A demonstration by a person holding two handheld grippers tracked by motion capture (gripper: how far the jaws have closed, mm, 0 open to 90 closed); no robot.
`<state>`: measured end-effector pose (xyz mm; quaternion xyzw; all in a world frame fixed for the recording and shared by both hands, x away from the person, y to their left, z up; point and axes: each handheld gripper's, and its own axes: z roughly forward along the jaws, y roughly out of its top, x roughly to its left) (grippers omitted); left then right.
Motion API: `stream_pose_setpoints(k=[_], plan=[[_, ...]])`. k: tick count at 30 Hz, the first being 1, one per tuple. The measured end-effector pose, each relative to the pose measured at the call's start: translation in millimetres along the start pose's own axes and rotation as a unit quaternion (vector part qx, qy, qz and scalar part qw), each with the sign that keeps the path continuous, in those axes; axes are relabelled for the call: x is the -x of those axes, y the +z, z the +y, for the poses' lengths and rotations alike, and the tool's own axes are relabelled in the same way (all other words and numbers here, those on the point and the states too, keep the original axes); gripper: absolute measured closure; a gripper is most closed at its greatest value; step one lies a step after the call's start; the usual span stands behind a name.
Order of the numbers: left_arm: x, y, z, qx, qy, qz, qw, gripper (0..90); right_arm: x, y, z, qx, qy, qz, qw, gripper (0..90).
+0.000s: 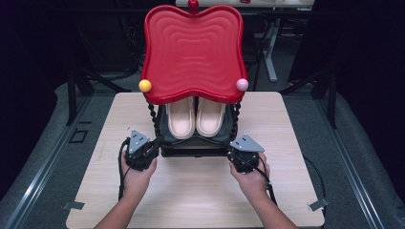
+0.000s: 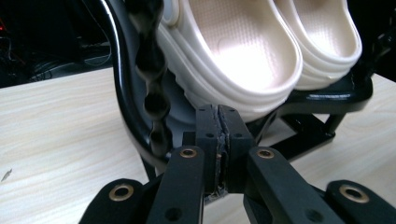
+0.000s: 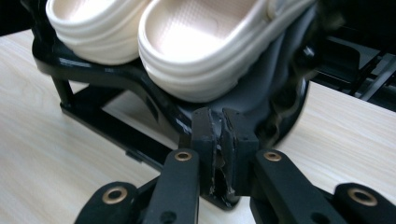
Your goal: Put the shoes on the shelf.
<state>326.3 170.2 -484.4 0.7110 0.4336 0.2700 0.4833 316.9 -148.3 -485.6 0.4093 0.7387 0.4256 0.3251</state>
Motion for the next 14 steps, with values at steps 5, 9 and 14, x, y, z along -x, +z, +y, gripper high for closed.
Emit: stream_pose_setpoints(k=[5,9,14], plan=[[-2.7,-8.6,-9.2,-0.011,0.002,-0.006,0.9999,82.8,5.7,-15.0,-12.8,-0.004,-0.005,0.004,1.0,78.9],[-5.4,-16.0,-16.3,-0.017,0.006,-0.004,0.9998,74.9,9.8,-26.3,-23.2,-0.005,-0.004,0.012,0.9999,71.4],[-13.4,-25.7,-28.1,-0.024,0.002,-0.002,0.9997,63.6,15.8,-35.8,-36.8,0.008,-0.007,0.018,0.9998,57.0]])
